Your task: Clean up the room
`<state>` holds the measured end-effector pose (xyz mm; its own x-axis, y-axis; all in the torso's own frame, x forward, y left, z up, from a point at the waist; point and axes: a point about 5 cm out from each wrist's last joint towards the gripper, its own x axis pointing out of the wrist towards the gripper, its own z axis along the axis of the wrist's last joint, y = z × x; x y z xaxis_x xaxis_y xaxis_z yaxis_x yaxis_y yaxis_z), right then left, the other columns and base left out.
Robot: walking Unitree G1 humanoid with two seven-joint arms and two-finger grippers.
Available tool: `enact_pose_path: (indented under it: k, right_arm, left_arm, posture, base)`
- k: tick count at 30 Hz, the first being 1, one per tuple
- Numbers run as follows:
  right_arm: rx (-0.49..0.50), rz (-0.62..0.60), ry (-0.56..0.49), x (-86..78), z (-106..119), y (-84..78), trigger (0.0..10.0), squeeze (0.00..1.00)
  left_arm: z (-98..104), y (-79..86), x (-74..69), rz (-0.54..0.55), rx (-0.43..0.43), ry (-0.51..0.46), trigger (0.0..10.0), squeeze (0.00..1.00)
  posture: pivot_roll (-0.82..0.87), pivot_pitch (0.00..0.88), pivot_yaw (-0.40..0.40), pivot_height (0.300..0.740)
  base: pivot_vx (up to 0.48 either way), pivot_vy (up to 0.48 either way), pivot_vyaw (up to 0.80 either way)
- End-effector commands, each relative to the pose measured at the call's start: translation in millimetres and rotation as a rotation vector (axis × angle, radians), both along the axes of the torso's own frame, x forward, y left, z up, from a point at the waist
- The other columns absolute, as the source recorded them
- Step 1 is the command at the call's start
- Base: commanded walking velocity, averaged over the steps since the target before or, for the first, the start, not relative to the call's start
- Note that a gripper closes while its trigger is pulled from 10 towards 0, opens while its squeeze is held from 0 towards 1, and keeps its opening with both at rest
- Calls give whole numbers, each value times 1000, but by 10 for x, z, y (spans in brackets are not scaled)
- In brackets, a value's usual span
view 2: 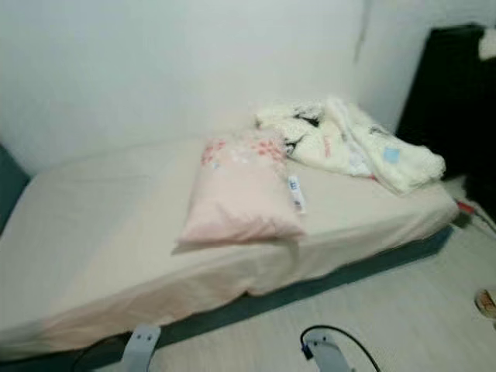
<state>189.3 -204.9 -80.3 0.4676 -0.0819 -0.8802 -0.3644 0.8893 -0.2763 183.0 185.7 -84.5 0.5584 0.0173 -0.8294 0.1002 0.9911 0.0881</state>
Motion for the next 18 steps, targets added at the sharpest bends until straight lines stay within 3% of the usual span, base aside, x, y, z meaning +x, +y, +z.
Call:
enact_pose_path:
  k: [1, 18]
  right_arm:
    - [15, 4, -2, -7, -12, 57, 10000, 0]
    - [-9, -2, -7, 4, -7, 49, 10000, 0]
  left_arm:
    - [-22, 65, -61, 7, 11, 21, 10000, 0]
    - [107, -67, 213, -38, -41, -72, 10000, 0]
  posture:
    - [-29, 0, 1, 740]
    - [-33, 0, -1, 740]
  base:
    - [289, 0, 0]
    - [291, 0, 0]
